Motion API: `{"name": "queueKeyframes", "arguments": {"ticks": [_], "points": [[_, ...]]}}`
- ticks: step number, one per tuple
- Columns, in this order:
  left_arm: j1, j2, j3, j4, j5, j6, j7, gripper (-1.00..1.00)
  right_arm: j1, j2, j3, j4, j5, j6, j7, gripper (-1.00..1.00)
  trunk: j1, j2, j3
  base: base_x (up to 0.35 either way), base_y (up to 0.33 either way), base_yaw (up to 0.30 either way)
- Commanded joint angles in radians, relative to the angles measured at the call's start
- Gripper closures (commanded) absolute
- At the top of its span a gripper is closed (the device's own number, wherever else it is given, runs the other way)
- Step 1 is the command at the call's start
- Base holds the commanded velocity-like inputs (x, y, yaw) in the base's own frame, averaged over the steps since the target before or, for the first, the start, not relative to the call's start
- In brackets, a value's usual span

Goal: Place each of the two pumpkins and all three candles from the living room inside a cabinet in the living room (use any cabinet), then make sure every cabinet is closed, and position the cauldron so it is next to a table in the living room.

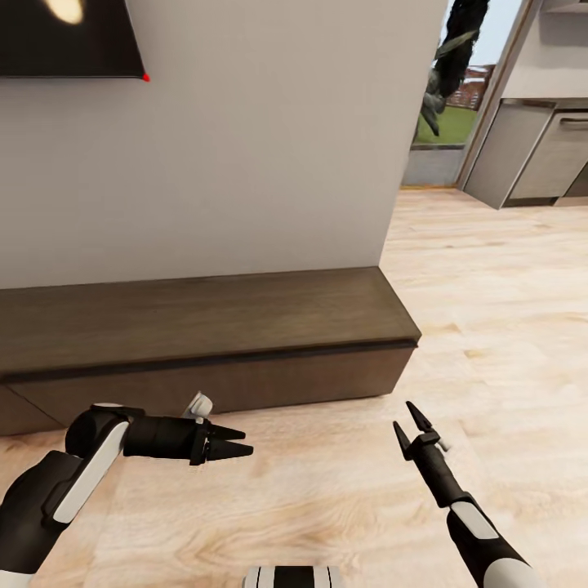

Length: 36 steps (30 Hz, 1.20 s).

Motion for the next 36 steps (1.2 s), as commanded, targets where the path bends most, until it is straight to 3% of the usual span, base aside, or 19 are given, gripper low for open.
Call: {"name": "queueKeyframes", "arguments": {"ticks": [1, 23, 36], "points": [[-0.001, 0.001, -0.001, 0.0, 0.001, 0.004, -0.002, -1.0, 0.001, -0.001, -0.001, 0.001, -0.006, 0.009, 0.011, -1.0, 0.0, 0.0, -0.001, 0.145, 0.001, 0.0], [-0.001, 0.001, -0.001, 0.0, 0.0, 0.004, -0.002, -1.0, 0.004, -0.002, -0.002, 0.001, -0.008, 0.008, 0.026, -1.0, 0.0, 0.0, -0.001, 0.226, 0.015, 0.0], [-0.001, 0.001, -0.001, 0.0, -0.001, 0.004, -0.001, -1.0, 0.005, -0.002, -0.002, 0.001, -0.009, 0.007, 0.029, -1.0, 0.0, 0.0, -0.001, 0.089, 0.0, 0.0]]}}
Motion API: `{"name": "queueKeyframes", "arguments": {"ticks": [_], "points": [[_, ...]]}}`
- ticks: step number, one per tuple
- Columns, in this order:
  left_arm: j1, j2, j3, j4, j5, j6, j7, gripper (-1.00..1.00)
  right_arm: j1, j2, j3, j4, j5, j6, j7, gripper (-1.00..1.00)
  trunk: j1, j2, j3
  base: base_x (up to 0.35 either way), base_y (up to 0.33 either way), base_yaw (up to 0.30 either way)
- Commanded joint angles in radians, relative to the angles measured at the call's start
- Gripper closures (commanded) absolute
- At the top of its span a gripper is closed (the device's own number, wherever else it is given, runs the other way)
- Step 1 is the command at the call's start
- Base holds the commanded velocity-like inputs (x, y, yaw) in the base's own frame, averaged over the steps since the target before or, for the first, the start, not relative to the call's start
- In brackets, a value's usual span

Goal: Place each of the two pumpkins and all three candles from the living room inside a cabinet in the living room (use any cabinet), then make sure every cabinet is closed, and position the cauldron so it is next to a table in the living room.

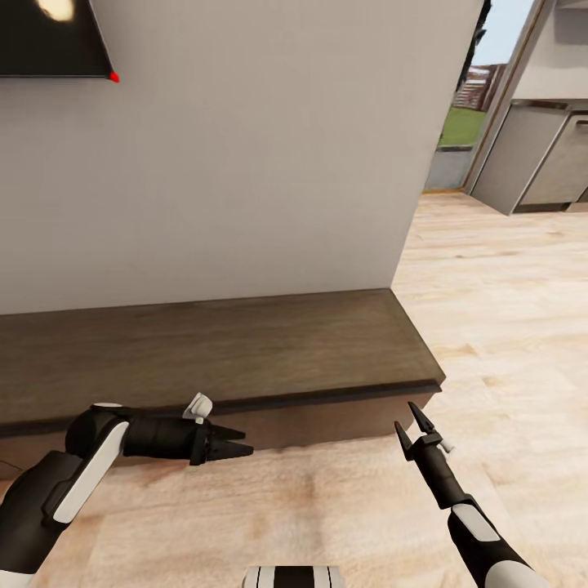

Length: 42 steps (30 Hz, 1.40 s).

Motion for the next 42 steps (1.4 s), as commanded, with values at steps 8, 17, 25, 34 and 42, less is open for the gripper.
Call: {"name": "queueKeyframes", "arguments": {"ticks": [8, 17, 25, 34, 42], "points": [[-0.001, 0.001, -0.001, 0.0, 0.001, 0.004, -0.002, -1.0, 0.0, -0.001, -0.001, 0.0, -0.005, 0.007, 0.003, -1.0, 0.0, 0.0, -0.001, 0.044, 0.0, 0.0], [-0.001, 0.001, -0.001, 0.0, 0.0, 0.004, -0.001, -1.0, 0.0, -0.001, -0.001, -0.001, -0.006, 0.007, 0.003, -1.0, 0.0, 0.0, -0.001, 0.049, 0.0, 0.0], [-0.001, 0.001, -0.001, 0.0, 0.0, 0.004, -0.001, -1.0, 0.0, -0.001, -0.001, -0.001, -0.006, 0.007, 0.003, -1.0, 0.0, 0.0, -0.001, 0.061, 0.0, 0.0], [-0.001, 0.001, -0.002, 0.0, -0.001, 0.004, -0.001, -1.0, 0.0, 0.0, -0.001, 0.0, -0.005, 0.007, 0.003, -1.0, 0.0, 0.0, -0.001, 0.043, 0.0, 0.0], [-0.001, 0.001, -0.001, 0.0, -0.001, 0.004, -0.001, -1.0, 0.0, -0.001, -0.001, 0.001, -0.005, 0.008, 0.003, -1.0, 0.0, 0.0, -0.001, 0.013, 0.002, 0.0]]}}
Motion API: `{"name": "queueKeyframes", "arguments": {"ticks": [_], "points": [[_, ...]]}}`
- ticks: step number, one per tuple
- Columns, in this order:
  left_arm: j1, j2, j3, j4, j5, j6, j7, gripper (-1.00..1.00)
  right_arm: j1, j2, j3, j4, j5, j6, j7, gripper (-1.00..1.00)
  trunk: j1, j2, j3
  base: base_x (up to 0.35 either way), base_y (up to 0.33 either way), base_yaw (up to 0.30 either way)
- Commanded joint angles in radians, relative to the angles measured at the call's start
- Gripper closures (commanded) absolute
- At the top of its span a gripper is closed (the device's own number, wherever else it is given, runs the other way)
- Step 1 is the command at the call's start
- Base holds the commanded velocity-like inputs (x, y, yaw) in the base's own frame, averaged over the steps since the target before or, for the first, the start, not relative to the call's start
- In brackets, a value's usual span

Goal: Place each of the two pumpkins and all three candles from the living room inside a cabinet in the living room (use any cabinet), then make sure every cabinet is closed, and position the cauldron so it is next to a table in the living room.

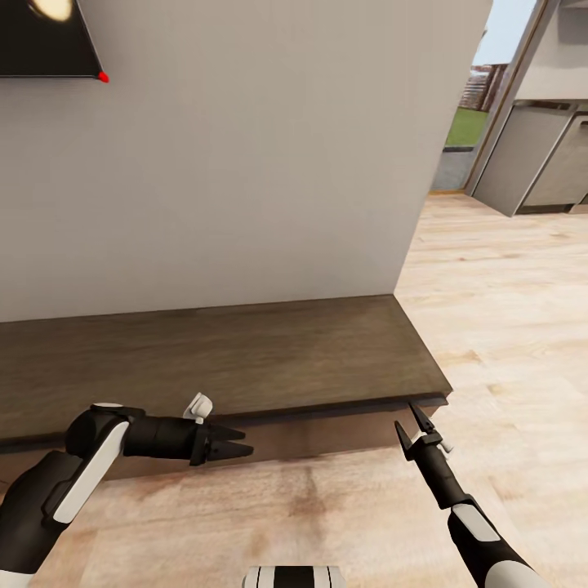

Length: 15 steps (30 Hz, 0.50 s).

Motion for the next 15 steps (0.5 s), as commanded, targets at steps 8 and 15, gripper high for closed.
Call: {"name": "queueKeyframes", "arguments": {"ticks": [8, 15], "points": [[-0.001, 0.001, -0.002, 0.0, 0.001, 0.004, -0.002, -1.0, -0.001, 0.001, -0.001, 0.001, -0.005, 0.009, 0.002, -1.0, 0.0, 0.0, -0.001, 0.058, 0.028, 0.0], [-0.001, 0.001, -0.002, 0.0, 0.001, 0.004, -0.002, -1.0, -0.001, 0.001, -0.001, 0.001, -0.004, 0.009, 0.002, -1.0, 0.0, 0.0, -0.001, 0.005, 0.003, 0.0]]}}
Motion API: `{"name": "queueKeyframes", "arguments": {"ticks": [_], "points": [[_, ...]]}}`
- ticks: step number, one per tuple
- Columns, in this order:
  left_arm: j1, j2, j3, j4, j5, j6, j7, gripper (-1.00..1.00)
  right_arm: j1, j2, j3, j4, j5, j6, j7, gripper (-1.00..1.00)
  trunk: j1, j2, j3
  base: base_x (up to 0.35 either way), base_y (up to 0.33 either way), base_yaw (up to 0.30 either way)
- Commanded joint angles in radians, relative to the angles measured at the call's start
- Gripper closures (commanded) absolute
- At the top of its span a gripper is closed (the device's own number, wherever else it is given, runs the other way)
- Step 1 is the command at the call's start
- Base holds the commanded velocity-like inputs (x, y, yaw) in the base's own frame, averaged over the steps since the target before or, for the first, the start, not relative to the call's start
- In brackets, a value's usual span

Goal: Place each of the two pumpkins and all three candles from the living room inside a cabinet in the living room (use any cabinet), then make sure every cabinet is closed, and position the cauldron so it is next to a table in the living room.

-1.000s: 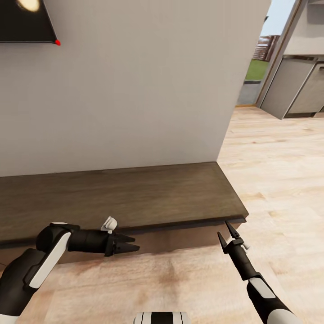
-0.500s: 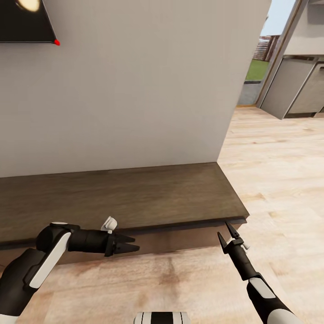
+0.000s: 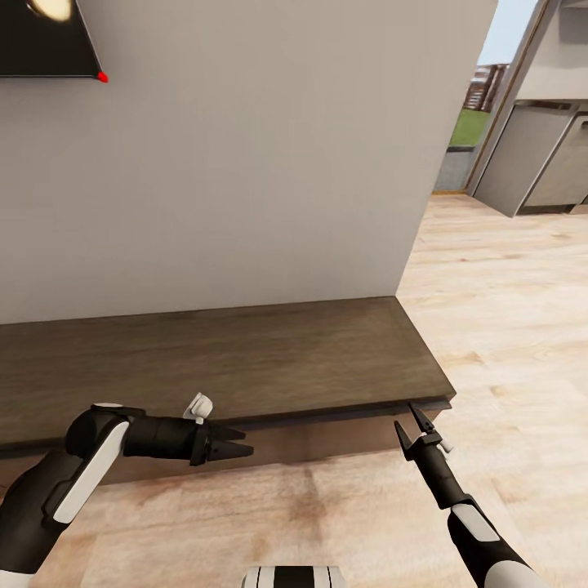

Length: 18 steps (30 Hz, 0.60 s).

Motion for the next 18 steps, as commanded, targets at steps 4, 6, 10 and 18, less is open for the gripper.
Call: {"name": "queueKeyframes", "arguments": {"ticks": [4, 6, 10, 18], "points": [[-0.001, 0.001, -0.001, 0.0, 0.001, 0.004, -0.002, -1.0, -0.001, 0.0, -0.001, 0.001, -0.005, 0.008, 0.002, -1.0, 0.0, 0.0, -0.001, 0.007, 0.006, 0.0], [-0.001, 0.001, -0.001, 0.0, 0.001, 0.004, -0.002, -1.0, -0.001, 0.0, -0.001, 0.001, -0.005, 0.008, 0.002, -1.0, 0.0, 0.0, -0.001, 0.077, 0.065, 0.0], [-0.001, 0.001, -0.001, 0.0, 0.001, 0.004, -0.002, -1.0, -0.001, 0.0, -0.001, 0.001, -0.006, 0.009, 0.002, -1.0, 0.0, 0.0, -0.001, 0.052, 0.045, 0.0], [-0.001, 0.001, -0.001, 0.0, 0.001, 0.004, -0.002, -1.0, -0.001, 0.0, -0.001, 0.001, -0.005, 0.009, 0.002, -1.0, 0.0, 0.0, -0.001, 0.009, 0.008, 0.0]]}}
